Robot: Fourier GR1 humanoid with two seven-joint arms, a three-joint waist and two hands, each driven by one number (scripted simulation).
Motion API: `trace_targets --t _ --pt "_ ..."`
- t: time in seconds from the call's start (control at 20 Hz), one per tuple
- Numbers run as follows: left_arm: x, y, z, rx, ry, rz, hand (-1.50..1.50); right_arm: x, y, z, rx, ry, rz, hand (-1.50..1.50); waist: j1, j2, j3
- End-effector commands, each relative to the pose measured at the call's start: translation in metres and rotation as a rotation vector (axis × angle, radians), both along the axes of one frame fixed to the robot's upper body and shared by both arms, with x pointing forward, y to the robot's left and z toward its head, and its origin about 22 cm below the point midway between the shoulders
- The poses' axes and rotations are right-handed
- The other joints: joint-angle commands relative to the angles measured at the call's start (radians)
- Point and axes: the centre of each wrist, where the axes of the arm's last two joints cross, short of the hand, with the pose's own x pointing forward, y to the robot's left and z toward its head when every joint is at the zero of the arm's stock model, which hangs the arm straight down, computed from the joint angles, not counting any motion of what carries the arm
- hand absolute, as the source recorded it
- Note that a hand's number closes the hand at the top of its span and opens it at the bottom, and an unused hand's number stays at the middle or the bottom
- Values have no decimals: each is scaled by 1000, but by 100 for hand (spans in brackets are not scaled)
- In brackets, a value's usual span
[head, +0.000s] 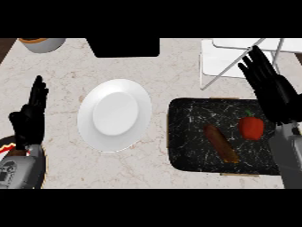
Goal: Pick the bell pepper from the tray and place it in the tiered shelf
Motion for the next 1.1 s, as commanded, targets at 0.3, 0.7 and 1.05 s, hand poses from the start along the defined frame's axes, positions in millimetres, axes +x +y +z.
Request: trace_targets --t 0.3,0.7,1.05 --pt "-40 13 -49 -207 336 47 0 -78 -170 -1 -714 213 -682 150 -142 48 -54" --pt "-40 0 -42 -287 480 -104 0 -163 -174 -39 -544 200 -846 -150 -16 9 -30" --pt "-39 16 -36 -303 454 -114 0 -181 -141 30 -593 252 -563 -150 -11 9 -32"
